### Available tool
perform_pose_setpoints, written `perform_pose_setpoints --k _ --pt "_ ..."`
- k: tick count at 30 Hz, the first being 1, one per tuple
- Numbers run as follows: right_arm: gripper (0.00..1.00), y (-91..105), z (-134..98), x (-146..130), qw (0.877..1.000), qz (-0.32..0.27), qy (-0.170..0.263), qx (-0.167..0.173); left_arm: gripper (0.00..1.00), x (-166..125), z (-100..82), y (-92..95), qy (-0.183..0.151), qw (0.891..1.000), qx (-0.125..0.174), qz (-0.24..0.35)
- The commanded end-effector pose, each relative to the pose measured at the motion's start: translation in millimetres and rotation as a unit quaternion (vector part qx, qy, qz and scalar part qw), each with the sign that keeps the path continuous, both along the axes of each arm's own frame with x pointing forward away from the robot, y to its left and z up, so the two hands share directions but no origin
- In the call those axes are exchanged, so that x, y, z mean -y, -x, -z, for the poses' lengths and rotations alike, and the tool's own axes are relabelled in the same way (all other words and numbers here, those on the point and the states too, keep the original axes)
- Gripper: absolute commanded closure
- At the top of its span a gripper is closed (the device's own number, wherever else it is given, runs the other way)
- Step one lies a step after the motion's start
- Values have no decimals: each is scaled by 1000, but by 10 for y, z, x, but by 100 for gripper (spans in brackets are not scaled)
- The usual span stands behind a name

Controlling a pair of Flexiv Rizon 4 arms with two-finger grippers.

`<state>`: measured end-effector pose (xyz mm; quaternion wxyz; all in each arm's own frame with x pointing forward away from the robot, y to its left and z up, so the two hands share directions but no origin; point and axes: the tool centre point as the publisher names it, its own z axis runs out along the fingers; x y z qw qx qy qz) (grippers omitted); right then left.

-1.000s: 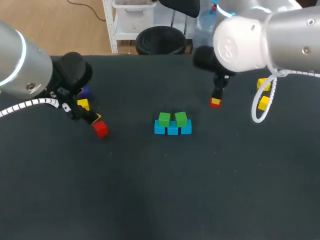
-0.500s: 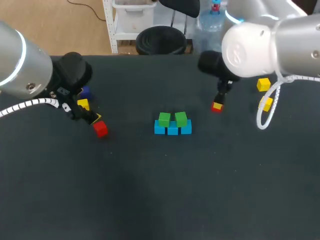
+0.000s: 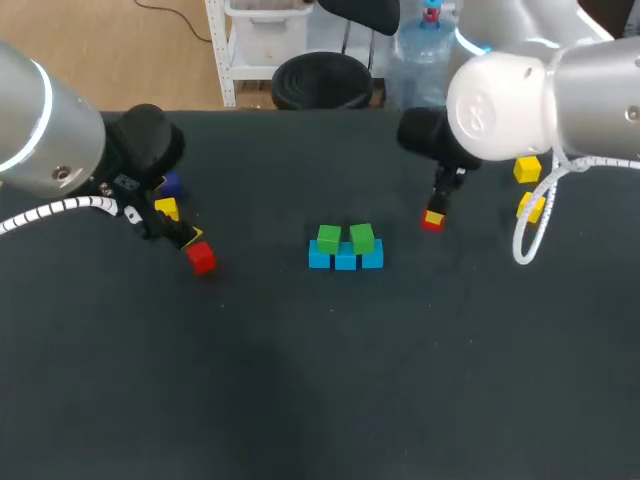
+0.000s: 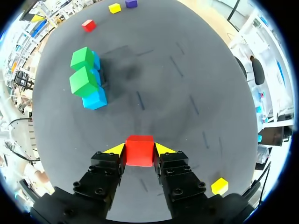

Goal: Place the blue cubes, place green cubes on the blue cubes, place the yellow cubes on the green cubes, then place the red cubes on the yellow cubes, and place purple cube on the red cubes.

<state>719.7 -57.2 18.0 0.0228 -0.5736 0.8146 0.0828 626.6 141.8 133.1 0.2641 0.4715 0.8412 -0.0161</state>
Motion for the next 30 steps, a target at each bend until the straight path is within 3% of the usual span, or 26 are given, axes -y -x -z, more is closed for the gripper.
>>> perform_pose_setpoints --k 1,21,25,30 --pt "100 6 35 24 1000 0 -2 1 0 -12 2 -5 2 1000 0 2" --pt "100 25 40 37 1000 1 -4 5 0 -12 2 -5 2 1000 0 2" --pt "73 8 31 32 1000 -1 -4 7 0 -12 2 -5 2 1000 0 2" --pt "51 -14 45 22 1000 -2 -1 6 0 -12 2 -5 2 1000 0 2"
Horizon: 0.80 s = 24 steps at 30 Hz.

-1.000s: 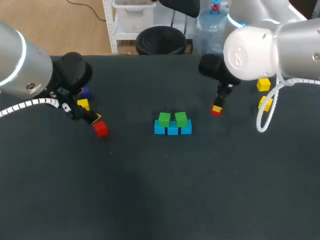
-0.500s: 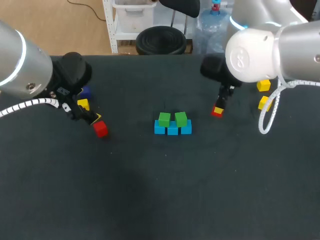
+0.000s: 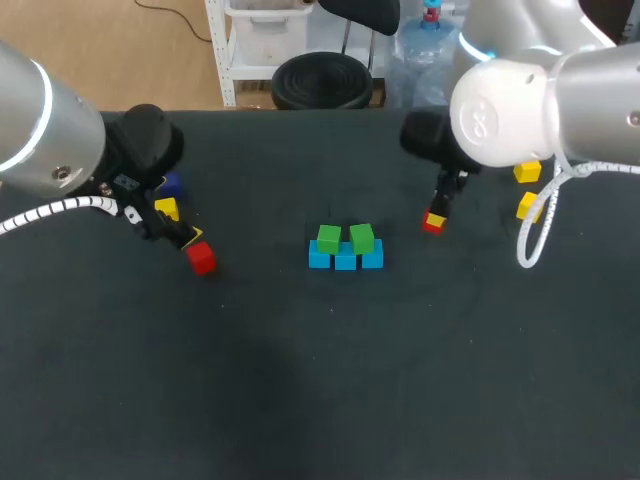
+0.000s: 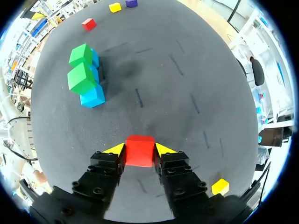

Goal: Place the blue cubes, place green cubes on the blue cubes, place the yellow cubes on the green cubes, then place the red cubes on the yellow cubes, and place purple cube on the red cubes.

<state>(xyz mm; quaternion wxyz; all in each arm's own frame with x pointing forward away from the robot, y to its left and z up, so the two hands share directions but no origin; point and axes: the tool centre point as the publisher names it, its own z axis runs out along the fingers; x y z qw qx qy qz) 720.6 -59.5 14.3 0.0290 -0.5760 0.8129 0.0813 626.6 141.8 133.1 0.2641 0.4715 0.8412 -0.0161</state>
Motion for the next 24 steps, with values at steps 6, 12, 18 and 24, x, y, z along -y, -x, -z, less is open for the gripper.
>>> perform_pose_setpoints --k 6,12,18,24 --pt "0 -30 25 1 1000 6 3 -2 0 -12 2 -5 2 1000 0 2" --pt "0 -30 25 1 1000 6 3 -2 0 -12 2 -5 2 1000 0 2" --pt "0 -30 25 1 1000 6 3 -2 0 -12 2 -5 2 1000 0 2" --pt "0 -30 25 1 1000 6 3 -2 0 -12 2 -5 2 1000 0 2"
